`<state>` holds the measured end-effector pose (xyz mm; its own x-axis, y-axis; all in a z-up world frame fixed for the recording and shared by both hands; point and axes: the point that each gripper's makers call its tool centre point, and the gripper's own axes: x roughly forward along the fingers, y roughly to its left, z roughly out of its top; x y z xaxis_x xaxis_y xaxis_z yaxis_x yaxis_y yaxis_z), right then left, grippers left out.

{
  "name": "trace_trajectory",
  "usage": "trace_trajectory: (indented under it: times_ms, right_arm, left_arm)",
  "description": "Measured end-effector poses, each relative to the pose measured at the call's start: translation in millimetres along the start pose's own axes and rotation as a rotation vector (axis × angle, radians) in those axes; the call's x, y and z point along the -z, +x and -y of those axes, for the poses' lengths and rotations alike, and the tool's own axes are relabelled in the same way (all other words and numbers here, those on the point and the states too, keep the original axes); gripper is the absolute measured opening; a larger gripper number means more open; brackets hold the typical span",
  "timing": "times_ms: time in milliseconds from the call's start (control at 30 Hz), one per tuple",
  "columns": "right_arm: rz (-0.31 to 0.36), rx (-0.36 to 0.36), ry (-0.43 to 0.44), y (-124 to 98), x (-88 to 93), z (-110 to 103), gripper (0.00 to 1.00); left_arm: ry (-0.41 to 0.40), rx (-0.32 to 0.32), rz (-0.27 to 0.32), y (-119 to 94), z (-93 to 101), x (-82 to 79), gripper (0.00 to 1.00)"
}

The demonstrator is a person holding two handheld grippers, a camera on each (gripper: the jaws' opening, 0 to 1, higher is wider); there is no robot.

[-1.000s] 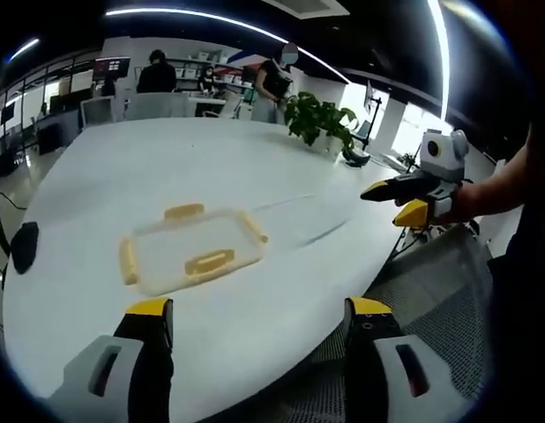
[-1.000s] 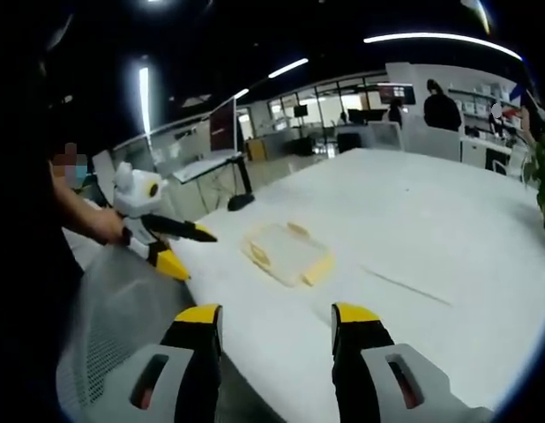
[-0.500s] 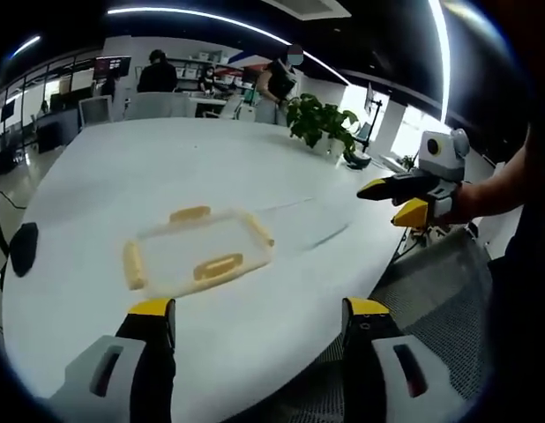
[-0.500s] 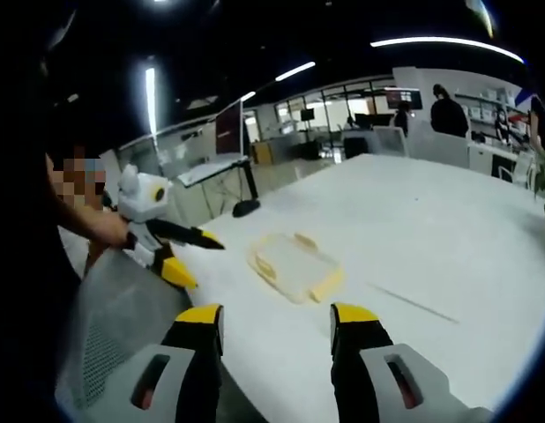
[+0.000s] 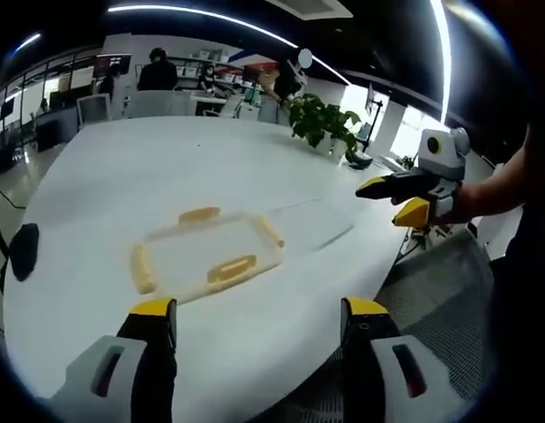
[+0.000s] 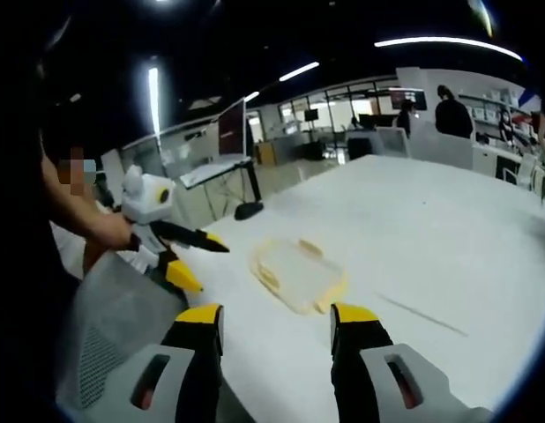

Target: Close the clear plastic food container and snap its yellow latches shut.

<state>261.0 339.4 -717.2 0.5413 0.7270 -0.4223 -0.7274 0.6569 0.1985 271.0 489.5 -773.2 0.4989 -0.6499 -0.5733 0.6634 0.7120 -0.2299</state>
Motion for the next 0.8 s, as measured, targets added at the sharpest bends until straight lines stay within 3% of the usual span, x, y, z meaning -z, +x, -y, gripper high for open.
trace_trajectory:
  times_ms: [167, 800]
  right_arm:
    - [0.003, 0.001, -0.007, 6, -1.7, 0, 0.48]
    - [-0.002, 0.001, -0.018, 26, -3.1, -3, 0.47]
  left_arm:
    - [-0.013, -0.007, 0.005, -2, -10.7, -1.5, 0.76]
    - [-0.015, -0.004, -0.002, -1, -20.4, -2.0, 0.75]
